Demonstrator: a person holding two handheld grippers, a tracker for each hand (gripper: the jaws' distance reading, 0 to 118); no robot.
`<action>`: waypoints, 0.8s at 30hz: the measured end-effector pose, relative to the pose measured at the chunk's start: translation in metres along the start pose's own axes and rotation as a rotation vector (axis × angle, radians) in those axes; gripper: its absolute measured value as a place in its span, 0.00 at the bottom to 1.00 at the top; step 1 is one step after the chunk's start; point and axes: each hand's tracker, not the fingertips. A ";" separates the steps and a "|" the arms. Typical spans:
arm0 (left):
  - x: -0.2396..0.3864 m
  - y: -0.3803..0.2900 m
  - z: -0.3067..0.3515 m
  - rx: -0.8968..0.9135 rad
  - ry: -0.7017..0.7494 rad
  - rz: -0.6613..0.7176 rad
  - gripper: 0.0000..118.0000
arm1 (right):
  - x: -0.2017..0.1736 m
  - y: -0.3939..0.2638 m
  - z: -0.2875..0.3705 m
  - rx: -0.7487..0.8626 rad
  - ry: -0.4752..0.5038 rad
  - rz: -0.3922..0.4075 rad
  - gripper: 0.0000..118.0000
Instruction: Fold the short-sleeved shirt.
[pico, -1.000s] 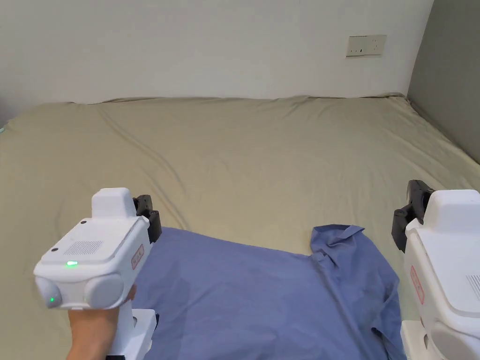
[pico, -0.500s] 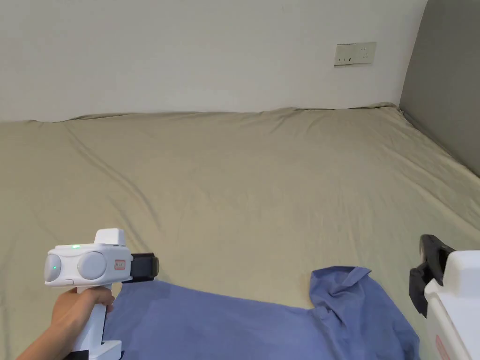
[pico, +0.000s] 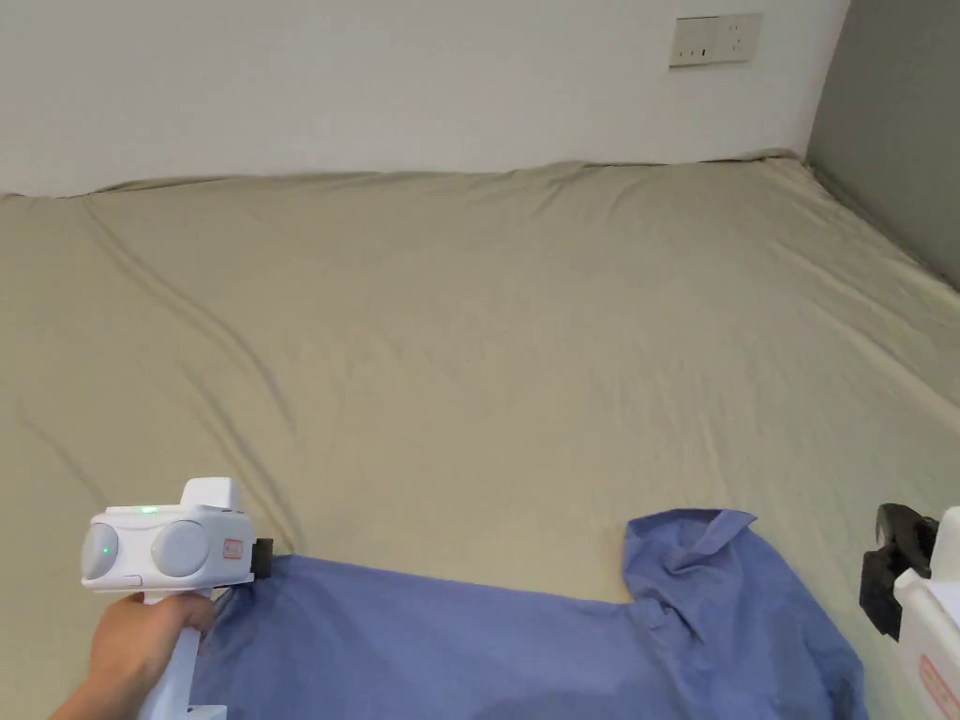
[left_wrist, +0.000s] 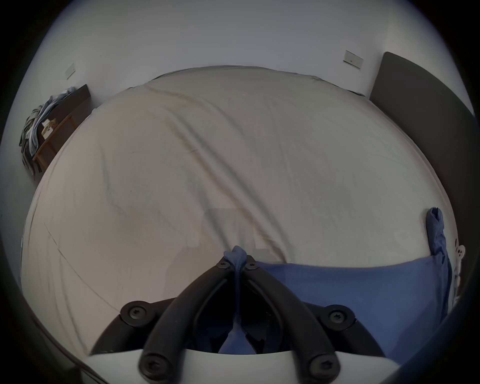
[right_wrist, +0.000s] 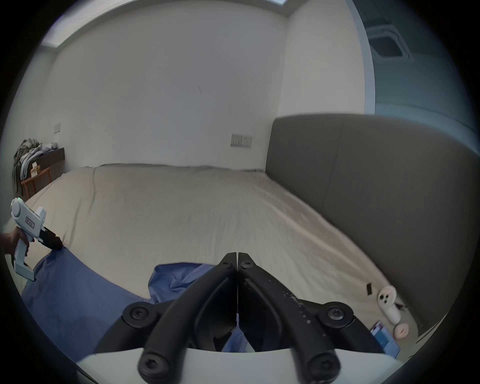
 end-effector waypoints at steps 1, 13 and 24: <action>0.005 0.000 0.005 0.010 0.036 -0.011 0.02 | 0.003 -0.001 -0.008 -0.039 0.013 -0.020 0.02; 0.000 -0.012 0.134 0.210 -0.090 0.021 0.01 | 0.012 -0.051 -0.132 -0.583 0.046 -0.022 0.87; -0.015 -0.030 0.173 0.241 -0.066 0.080 0.01 | -0.009 -0.066 -0.110 -0.511 0.080 0.031 0.02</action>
